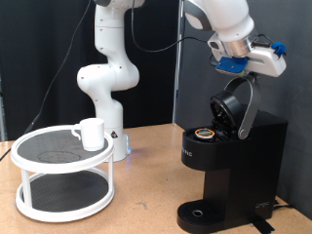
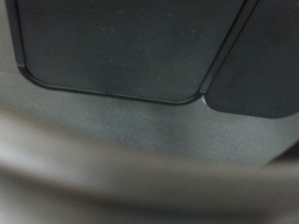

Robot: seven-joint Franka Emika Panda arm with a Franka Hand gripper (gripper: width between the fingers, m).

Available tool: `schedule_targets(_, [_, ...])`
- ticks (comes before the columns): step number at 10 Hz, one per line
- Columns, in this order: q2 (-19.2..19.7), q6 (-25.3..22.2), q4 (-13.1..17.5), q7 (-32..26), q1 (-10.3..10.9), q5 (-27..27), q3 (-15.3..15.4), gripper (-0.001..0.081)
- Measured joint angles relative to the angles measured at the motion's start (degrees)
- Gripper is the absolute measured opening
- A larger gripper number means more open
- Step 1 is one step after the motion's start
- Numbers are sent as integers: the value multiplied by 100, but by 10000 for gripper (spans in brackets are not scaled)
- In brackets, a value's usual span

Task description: Make a cup of coffee with the keurig machine

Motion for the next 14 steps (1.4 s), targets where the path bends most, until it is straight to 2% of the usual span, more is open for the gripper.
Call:
schedule_targets(3, [-422,609,-468,-172,-38,89,-26,0])
schedule_targets(6, [-840,689,-814,-248,-173,154,-168,0])
schedule_targets(10, [-947,369,-917,-71,-489,-244,-400,0])
schedule_targets(14, [-940,-37,-1062,-137,-776,-674,-634,0])
